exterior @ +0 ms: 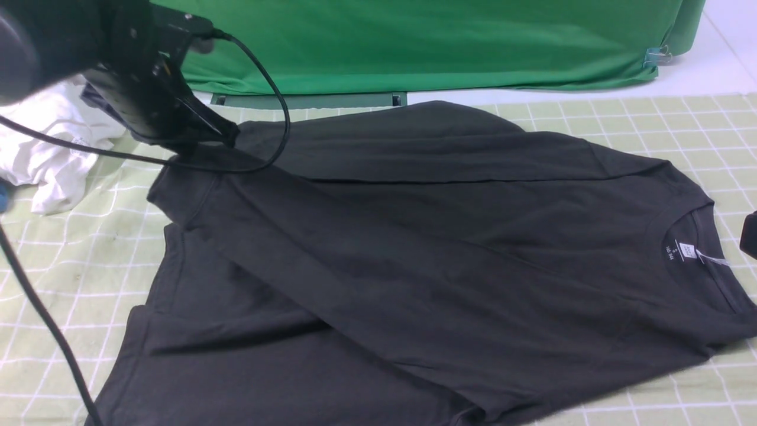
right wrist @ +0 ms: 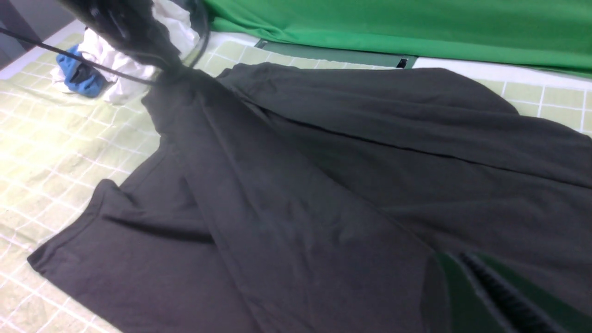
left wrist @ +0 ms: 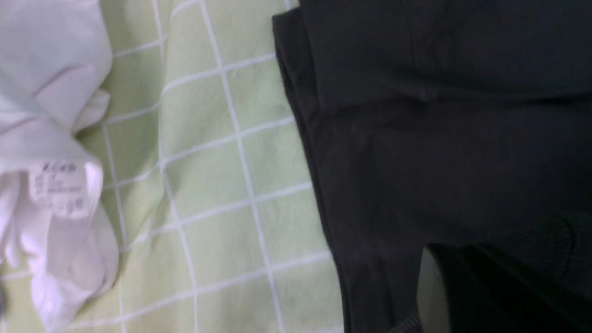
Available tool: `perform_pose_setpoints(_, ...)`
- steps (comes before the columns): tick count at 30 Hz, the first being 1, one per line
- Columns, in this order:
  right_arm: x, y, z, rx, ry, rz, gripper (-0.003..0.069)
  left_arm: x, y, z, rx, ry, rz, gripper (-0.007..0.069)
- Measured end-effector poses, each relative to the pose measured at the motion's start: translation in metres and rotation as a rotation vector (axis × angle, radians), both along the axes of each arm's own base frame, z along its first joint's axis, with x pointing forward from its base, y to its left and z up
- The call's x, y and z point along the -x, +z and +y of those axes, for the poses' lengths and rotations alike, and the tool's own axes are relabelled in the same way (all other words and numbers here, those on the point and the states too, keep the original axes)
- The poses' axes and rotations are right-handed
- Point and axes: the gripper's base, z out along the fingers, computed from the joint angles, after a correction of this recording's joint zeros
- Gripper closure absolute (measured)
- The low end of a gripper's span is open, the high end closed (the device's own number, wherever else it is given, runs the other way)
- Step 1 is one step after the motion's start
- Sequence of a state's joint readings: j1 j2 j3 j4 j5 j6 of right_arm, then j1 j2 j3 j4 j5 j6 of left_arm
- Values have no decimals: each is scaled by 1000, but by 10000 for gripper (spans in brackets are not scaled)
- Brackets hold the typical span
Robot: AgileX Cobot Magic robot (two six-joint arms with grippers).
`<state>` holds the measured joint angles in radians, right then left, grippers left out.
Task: Fold a long-sleeved shirt over a green coffee tablecloth.
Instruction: 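Fold the left side of the black T-shirt inward over its body, then grab the top left corner of the dark shirt with the left gripper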
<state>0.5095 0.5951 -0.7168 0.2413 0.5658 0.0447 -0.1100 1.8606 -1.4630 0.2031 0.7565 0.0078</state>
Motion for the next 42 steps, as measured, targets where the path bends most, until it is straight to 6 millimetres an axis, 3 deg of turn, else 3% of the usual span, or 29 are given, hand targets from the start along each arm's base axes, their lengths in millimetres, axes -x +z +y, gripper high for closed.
perform_pose_setpoints(6, -8, -6, 5, 47, 8, 80, 613, -9, -1, -2, 13, -23, -84, 522)
perform_pose_setpoints(12, -37, -3, 25, 220, 68, 326, 557, -10, 9, -1, 24, 19, -76, 308)
perform_pose_setpoints(16, -55, -8, 39, 324, 116, 465, 496, 0, 23, 2, 38, 112, 5, 281)
perform_pose_setpoints(20, -68, -30, 67, 432, 216, 570, 408, 26, 39, 5, 31, 160, 131, 396)
perform_pose_setpoints(21, -69, -43, 84, 496, 279, 592, 384, 42, 49, 6, 39, 165, 135, 483)
perform_pose_setpoints(24, -68, -63, 110, 573, 319, 597, 352, 77, 60, 6, 91, 167, 126, 591)
perform_pose_setpoints(25, -67, -66, 114, 582, 321, 599, 349, 79, 54, 6, 92, 167, 142, 594)
perform_pose_setpoints(29, -67, -97, 141, 646, 345, 622, 329, 136, 54, 4, 195, 174, 145, 620)
perform_pose_setpoints(33, -76, -123, 155, 683, 337, 660, 325, 187, 31, 7, 236, 203, 189, 622)
perform_pose_setpoints(39, -85, -150, 167, 704, 325, 691, 325, 230, 9, 11, 250, 238, 204, 622)
perform_pose_setpoints(42, -88, -159, 171, 705, 324, 693, 325, 239, 4, 13, 248, 254, 210, 623)
